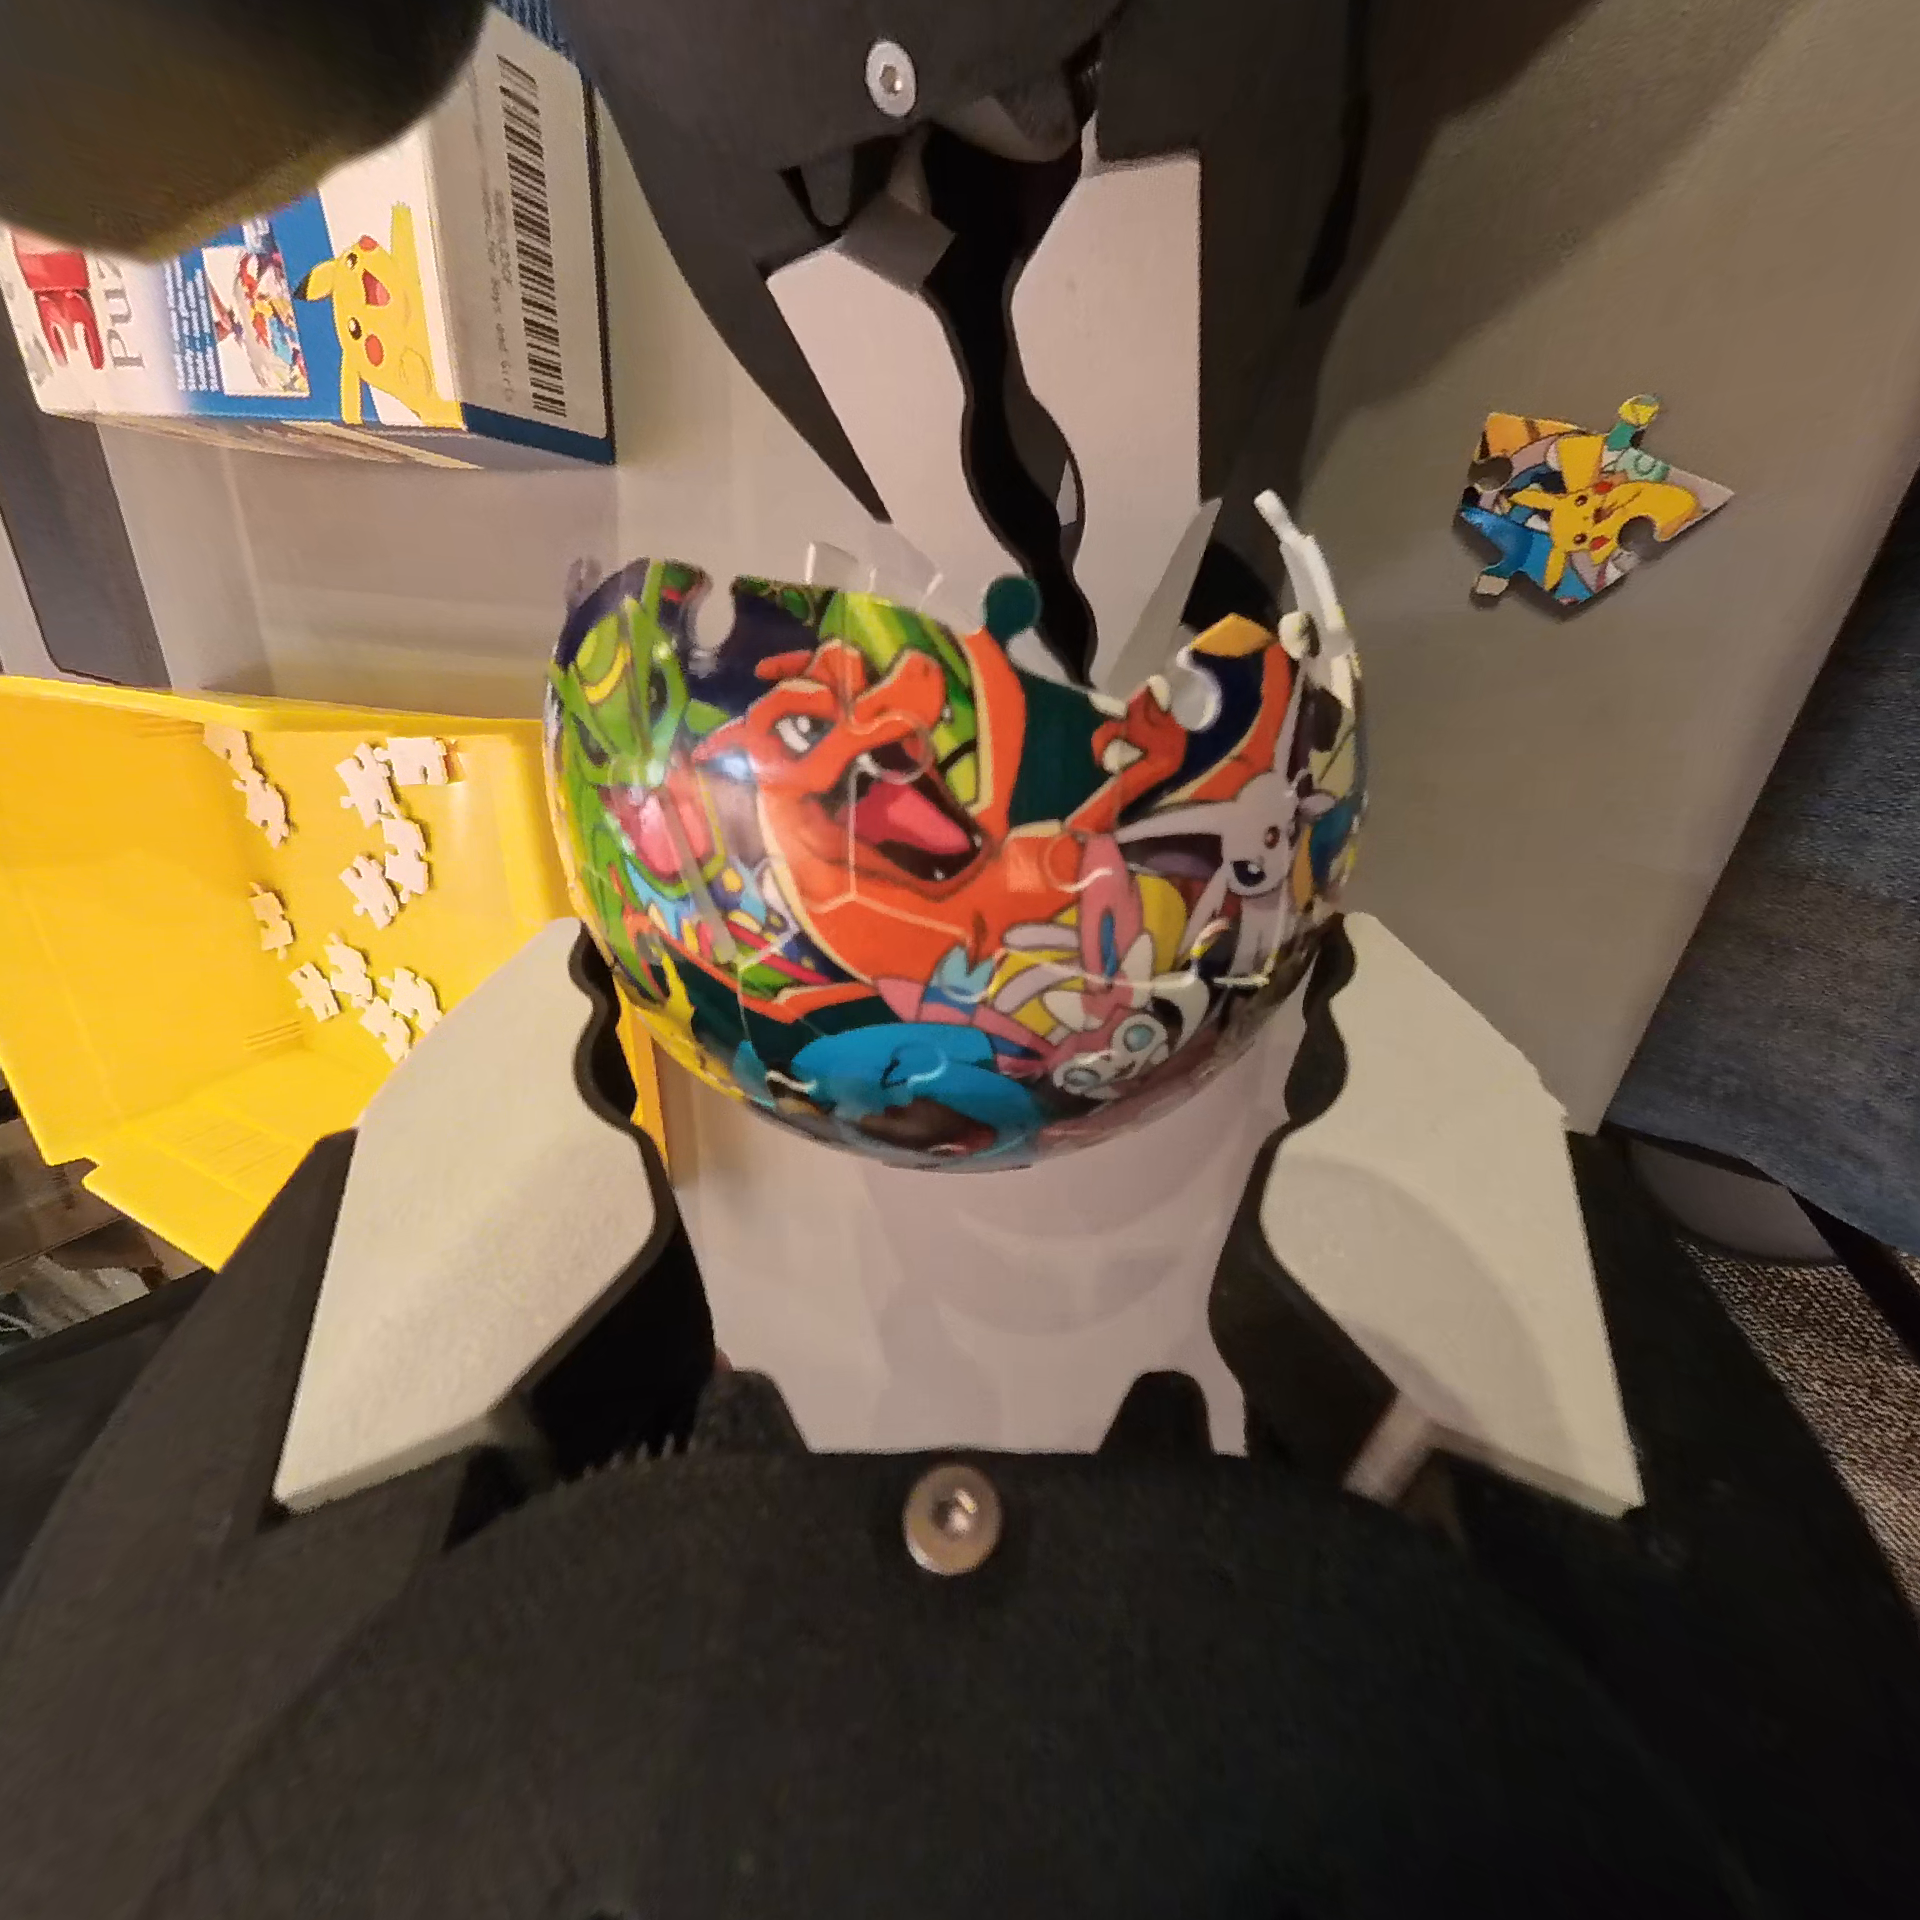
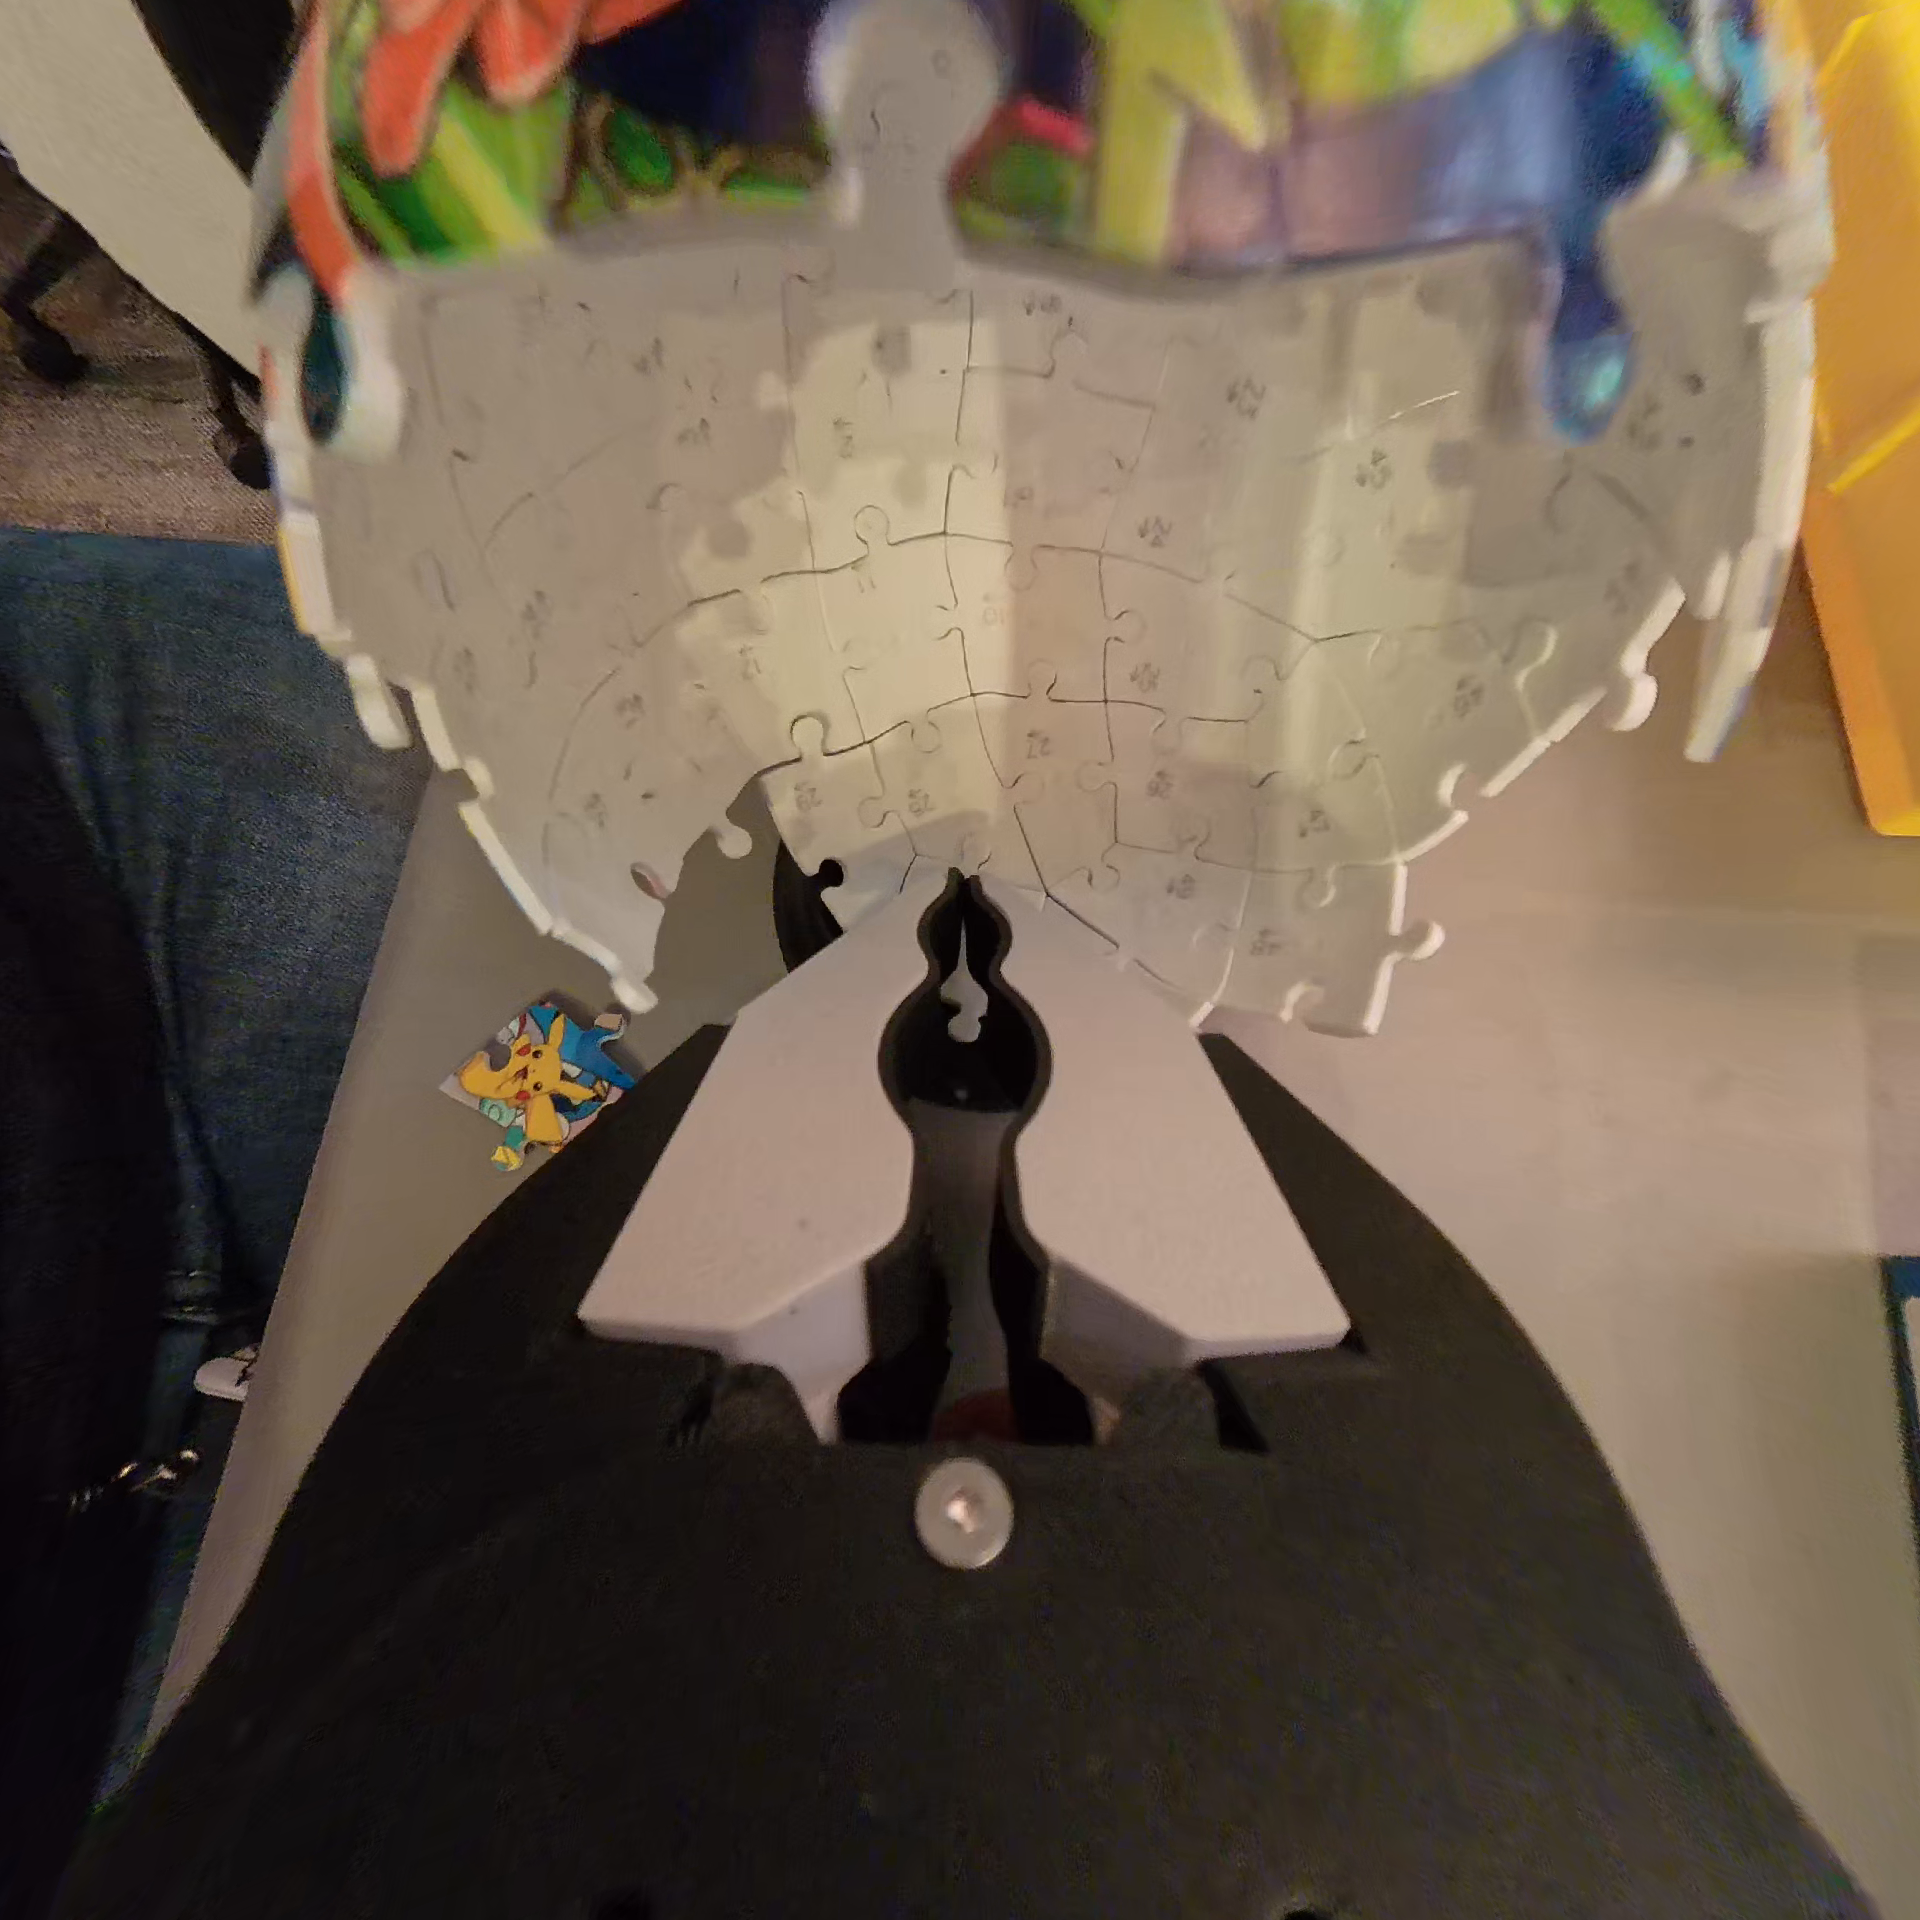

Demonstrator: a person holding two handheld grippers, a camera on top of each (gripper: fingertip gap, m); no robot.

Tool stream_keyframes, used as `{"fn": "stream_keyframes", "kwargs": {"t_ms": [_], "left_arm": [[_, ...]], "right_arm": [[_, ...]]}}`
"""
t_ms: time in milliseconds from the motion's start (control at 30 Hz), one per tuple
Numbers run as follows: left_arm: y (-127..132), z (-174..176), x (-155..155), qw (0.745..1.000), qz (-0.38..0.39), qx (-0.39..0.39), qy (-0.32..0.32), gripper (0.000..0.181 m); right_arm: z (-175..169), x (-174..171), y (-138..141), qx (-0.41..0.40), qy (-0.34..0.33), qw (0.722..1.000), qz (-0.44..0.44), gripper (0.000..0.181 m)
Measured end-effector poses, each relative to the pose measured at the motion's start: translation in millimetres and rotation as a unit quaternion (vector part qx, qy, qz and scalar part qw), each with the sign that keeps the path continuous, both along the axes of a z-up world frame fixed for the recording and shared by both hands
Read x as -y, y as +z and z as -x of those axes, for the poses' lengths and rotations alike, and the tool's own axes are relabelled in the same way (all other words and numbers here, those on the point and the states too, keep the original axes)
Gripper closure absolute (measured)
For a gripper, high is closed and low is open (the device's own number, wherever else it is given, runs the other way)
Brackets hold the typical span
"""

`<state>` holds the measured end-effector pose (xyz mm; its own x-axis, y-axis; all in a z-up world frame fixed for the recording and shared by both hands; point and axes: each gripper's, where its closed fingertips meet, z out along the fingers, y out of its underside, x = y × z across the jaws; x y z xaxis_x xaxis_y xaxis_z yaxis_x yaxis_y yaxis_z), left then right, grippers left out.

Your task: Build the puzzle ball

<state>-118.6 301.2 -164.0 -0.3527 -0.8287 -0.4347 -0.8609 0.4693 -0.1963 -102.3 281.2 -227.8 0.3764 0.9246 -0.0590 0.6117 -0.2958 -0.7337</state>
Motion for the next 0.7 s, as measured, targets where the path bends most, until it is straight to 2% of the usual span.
{"fn": "stream_keyframes", "kwargs": {"t_ms": [500,700], "left_arm": [[-1.3,-2.3,2.3,1.000,-0.008,0.005,-0.007,0.057],[-0.8,-3.1,5.0,1.000,0.000,0.025,-0.003,0.058]], "right_arm": [[-0.5,0.0,-1.4,-0.020,-0.025,0.998,0.049,0.181],[-0.8,-0.4,-1.3,-0.014,-0.022,0.999,0.039,0.181]]}}
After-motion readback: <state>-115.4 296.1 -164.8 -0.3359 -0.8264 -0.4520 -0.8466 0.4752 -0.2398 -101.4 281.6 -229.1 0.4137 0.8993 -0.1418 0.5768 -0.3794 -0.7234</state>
